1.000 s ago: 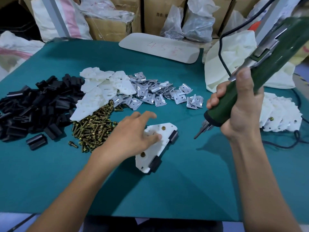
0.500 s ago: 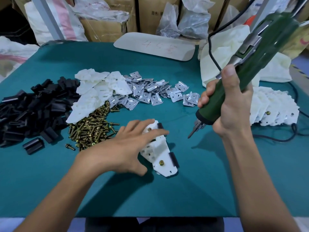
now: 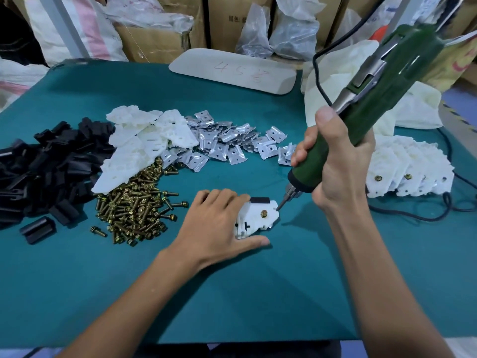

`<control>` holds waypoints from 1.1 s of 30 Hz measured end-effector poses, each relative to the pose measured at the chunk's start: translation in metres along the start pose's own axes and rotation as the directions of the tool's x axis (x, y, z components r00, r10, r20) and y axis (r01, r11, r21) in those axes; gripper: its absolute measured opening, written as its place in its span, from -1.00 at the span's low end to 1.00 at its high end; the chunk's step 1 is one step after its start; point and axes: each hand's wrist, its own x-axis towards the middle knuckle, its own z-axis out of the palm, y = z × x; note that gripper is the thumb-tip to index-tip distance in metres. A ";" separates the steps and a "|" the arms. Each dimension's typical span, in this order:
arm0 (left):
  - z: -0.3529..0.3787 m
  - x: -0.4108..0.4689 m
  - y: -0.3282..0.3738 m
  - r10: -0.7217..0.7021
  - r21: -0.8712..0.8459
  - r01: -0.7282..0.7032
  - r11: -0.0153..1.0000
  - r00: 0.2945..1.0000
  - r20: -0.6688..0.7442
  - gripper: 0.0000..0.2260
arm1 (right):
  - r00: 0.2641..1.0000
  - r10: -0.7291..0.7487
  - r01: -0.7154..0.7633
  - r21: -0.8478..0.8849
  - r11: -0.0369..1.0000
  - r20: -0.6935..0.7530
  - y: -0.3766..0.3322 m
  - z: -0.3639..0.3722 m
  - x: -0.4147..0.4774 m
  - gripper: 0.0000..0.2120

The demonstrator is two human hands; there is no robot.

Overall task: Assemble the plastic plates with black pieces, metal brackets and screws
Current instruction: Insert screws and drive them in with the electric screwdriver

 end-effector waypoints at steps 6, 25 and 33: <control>0.006 0.002 0.004 -0.019 -0.044 0.014 0.999 0.991 -0.129 -0.34 | 1.000 0.019 -0.018 0.011 1.000 -0.016 0.017 0.013 -0.002 -0.67; 0.005 0.002 0.003 -0.058 -0.064 0.050 0.997 0.988 -0.142 -0.36 | 0.998 -0.055 0.055 -0.005 0.998 -0.025 0.020 0.020 -0.010 -0.72; 0.004 0.002 0.004 -0.057 -0.075 0.046 0.996 0.986 -0.156 -0.36 | 0.997 -0.075 0.075 -0.076 0.994 0.004 0.027 0.023 -0.010 -0.64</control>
